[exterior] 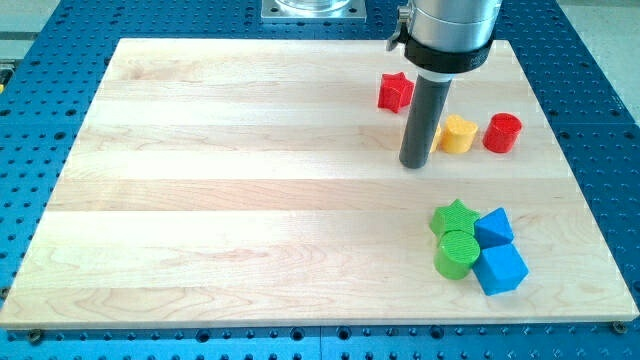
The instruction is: Move the red star to the left of the yellow hexagon
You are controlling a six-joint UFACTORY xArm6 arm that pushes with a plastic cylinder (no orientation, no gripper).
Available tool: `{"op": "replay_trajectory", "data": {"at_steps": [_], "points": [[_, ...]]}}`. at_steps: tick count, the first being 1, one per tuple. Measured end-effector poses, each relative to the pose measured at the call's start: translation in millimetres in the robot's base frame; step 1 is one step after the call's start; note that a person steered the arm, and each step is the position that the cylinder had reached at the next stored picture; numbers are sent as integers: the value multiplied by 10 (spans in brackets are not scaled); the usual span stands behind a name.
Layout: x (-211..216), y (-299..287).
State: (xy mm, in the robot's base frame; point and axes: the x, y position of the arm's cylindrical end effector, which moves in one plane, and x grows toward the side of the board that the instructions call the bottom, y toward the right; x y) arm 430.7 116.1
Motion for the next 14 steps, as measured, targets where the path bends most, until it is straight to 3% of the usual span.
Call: {"op": "replay_trajectory", "data": {"at_steps": [2, 3, 5, 6, 7, 9, 14], "points": [[-237, -218], [-257, -762], [-1248, -847], [-1589, -385], [-1498, 219], [-840, 101], [-643, -114]]}}
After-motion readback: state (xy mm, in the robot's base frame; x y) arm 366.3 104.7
